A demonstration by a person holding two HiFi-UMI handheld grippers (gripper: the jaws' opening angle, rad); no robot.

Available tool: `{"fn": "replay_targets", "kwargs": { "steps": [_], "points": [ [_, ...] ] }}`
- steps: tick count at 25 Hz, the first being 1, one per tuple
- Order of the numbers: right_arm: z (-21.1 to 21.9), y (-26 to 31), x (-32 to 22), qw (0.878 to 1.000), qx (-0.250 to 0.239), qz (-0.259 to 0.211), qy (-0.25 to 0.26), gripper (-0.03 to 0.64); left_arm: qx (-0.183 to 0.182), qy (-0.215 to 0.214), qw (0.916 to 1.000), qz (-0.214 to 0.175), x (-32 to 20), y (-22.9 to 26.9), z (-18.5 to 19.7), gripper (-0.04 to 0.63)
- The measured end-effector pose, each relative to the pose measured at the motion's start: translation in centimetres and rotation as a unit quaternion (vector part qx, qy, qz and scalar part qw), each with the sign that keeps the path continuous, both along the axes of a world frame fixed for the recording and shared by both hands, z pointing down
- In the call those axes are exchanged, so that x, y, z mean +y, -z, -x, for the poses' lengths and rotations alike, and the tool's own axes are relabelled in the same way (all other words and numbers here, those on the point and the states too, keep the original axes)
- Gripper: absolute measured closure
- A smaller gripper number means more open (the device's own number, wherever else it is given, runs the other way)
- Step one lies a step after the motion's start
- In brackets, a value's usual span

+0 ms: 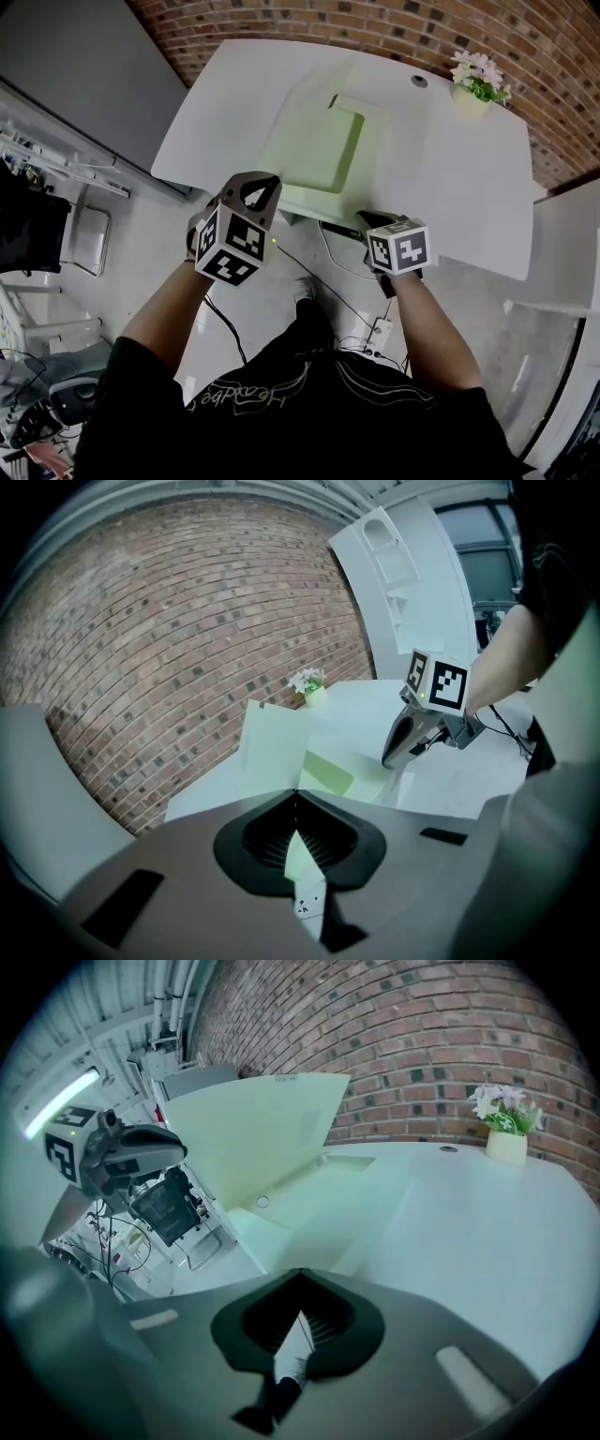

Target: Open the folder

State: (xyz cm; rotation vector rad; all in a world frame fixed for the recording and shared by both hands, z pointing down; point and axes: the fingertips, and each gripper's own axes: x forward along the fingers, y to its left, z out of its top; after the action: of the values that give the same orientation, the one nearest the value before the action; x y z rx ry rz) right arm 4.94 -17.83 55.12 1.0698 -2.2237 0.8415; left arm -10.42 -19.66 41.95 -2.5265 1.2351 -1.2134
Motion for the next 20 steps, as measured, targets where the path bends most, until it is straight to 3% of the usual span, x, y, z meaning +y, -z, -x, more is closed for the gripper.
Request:
{"fn": "replay_targets", "kwargs": {
  "steps": [6,15,20],
  "points": [
    [0.2,-0.3,0.0,1.0,0.007,0.006,0.014,0.615,0.053,0.043,0.9977,0.002,-0.9,1.1,2.1,0.59],
    [0.2,-0.4,-0.1,0.998,0.054,-0.02,0.033,0.614,0.086,0.112,0.9899,0.004,-2.1,1.6,7.0,0.591],
    [0.6,-0.6,-0.2,0.999,0.027,-0.012,0.017,0.615,0.108,0.135,0.9847,0.021,-2.6,1.2,9.3,0.591]
  ]
}}
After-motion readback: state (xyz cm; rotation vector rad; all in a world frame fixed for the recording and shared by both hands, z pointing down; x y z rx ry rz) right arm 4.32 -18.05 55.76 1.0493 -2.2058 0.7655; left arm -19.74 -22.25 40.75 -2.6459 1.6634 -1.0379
